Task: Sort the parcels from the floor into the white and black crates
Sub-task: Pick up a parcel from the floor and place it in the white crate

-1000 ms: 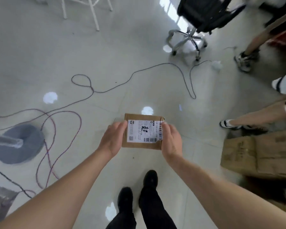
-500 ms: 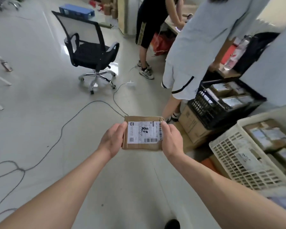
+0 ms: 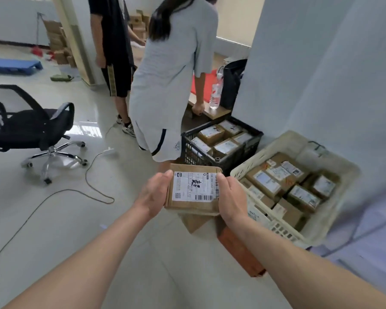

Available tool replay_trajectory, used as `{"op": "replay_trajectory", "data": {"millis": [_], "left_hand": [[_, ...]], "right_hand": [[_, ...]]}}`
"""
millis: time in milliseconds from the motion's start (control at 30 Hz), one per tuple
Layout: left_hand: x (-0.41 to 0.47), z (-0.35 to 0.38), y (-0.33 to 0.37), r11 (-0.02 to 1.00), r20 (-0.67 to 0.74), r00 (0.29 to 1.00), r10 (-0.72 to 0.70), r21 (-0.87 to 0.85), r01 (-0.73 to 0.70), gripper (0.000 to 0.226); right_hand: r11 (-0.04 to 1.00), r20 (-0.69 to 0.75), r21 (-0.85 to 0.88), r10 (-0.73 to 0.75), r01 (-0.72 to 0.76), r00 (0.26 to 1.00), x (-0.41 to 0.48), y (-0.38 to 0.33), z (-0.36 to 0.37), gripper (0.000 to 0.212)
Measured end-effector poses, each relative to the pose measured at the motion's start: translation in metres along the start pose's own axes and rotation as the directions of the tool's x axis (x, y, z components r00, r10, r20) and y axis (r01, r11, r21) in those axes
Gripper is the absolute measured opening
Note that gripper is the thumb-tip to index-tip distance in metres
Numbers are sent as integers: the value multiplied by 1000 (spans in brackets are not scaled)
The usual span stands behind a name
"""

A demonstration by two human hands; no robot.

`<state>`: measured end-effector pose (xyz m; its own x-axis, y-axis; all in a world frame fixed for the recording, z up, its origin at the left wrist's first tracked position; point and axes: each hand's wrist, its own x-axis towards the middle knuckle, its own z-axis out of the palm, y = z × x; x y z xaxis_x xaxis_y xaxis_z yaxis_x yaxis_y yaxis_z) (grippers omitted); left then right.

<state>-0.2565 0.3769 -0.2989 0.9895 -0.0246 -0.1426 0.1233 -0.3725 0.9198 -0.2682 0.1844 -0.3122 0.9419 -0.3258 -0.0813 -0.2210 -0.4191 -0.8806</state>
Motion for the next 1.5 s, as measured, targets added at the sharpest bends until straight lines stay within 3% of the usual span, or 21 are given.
{"op": "replay_trajectory", "data": {"millis": [167, 433, 533, 667, 767, 833, 1067, 1167, 1300, 1500], "left_hand": [[38, 65, 43, 999, 80, 996, 38, -18, -36, 53], [105, 142, 72, 1000, 318, 948, 18, 4, -20, 74], [138, 168, 76, 1000, 405, 914, 1, -6, 1, 77], [177, 198, 92, 1000, 534, 845, 1, -8, 3, 52], [207, 222, 100, 999, 619, 785, -2, 40, -29, 81], [222, 238, 105, 997, 658, 753, 5, 53, -53, 78], [255, 297, 124, 995, 728, 685, 1, 67, -72, 55], [270, 326, 133, 993, 747, 664, 7, 75, -94, 63], [300, 373, 130, 992, 739, 672, -44, 114, -60, 78], [335, 435, 134, 976, 687, 724, -67, 195, -95, 58]], "right_hand": [[999, -72, 39, 38, -36, 997, 41, 21, -59, 43], [989, -219, 64, 146, -135, 965, 92, 54, -114, 44], [979, -281, 88, 202, -184, 938, 114, 66, -125, 45], [965, -368, 119, 262, -234, 892, 141, 79, -138, 46], [955, -432, 147, 295, -256, 852, 155, 84, -150, 41], [948, -463, 168, 317, -269, 828, 163, 91, -154, 39], [910, -506, 248, 415, -333, 756, 197, 122, -184, 38], [898, -510, 275, 440, -344, 740, 220, 140, -199, 38], [876, -456, 302, 479, -376, 750, 252, 163, -224, 29], [857, -378, 331, 503, -394, 777, 308, 199, -254, 33]]}}
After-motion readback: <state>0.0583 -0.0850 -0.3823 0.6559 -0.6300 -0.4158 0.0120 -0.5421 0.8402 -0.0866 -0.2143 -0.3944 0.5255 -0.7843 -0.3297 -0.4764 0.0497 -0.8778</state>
